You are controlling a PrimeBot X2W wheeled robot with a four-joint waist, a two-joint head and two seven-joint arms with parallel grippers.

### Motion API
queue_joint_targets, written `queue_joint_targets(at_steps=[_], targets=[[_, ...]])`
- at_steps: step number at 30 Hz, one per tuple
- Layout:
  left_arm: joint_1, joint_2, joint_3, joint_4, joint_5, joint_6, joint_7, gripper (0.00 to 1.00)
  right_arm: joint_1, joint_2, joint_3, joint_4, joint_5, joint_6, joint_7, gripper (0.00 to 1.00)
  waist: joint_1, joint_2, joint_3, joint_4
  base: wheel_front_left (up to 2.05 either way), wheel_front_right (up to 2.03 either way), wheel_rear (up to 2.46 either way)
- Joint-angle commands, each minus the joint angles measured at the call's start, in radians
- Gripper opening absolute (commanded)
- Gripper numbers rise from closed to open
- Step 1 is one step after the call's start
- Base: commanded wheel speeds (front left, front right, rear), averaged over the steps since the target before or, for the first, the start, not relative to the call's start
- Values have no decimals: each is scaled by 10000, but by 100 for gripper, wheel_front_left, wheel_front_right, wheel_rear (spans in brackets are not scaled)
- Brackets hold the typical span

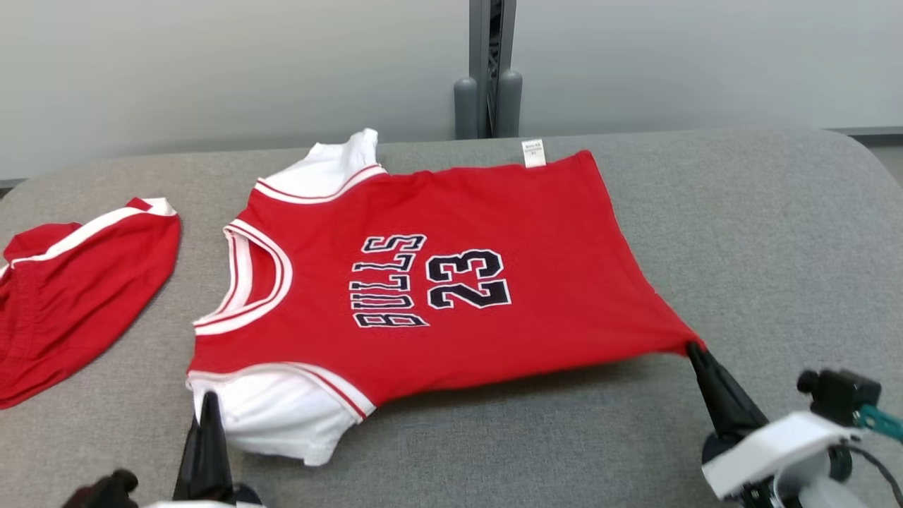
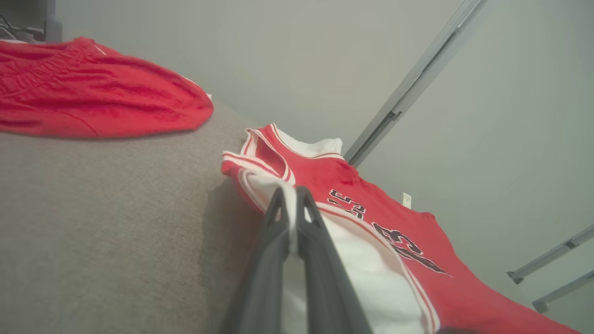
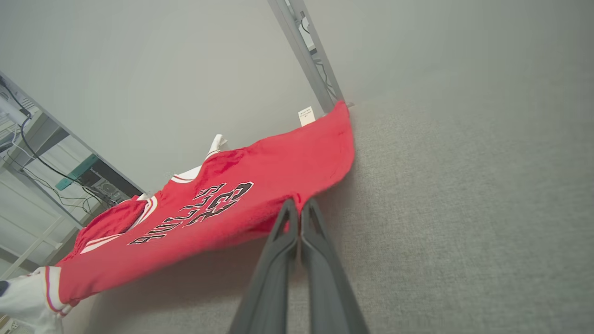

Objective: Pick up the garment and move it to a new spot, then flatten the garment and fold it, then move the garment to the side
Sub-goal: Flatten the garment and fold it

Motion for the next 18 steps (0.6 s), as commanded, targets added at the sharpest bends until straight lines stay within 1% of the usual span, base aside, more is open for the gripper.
queue_joint_targets(at_steps=[1, 4, 5, 8, 11, 15, 18], targets=[[370, 10, 47, 3, -78, 78, -15, 0, 571, -83, -257, -214, -111, 1, 140, 0, 0, 0, -166, 91, 0, 0, 0], [795, -35, -62, 1, 29, 213, -15, 0, 1229, -73, -820, -501, -303, 0, 303, 0, 0, 0, -251, 173, 0, 0, 0], [795, -35, -62, 1, 29, 213, -15, 0, 1229, -73, -820, -501, -303, 0, 303, 0, 0, 0, -251, 173, 0, 0, 0], [1072, -45, -230, 156, 178, 279, -15, 0, 1763, 152, -1208, -749, -666, 1, 627, 0, 0, 0, -214, 252, 0, 0, 0], [898, -23, -248, 412, 276, 296, -11, 0, 1938, 359, -1475, -886, -1294, 1, 961, 0, 0, 0, -63, 326, 0, 0, 0], [632, -13, -224, 810, 390, 154, -12, 0, 1995, 729, -1751, -1032, -1992, 1, 1254, 0, 0, 0, -1, 380, 0, 0, 0], [467, -29, -195, 925, 440, 85, -12, 0, 2071, 998, -1972, -1192, -2282, 1, 1437, 0, 0, 0, 10, 440, 0, 0, 0]])
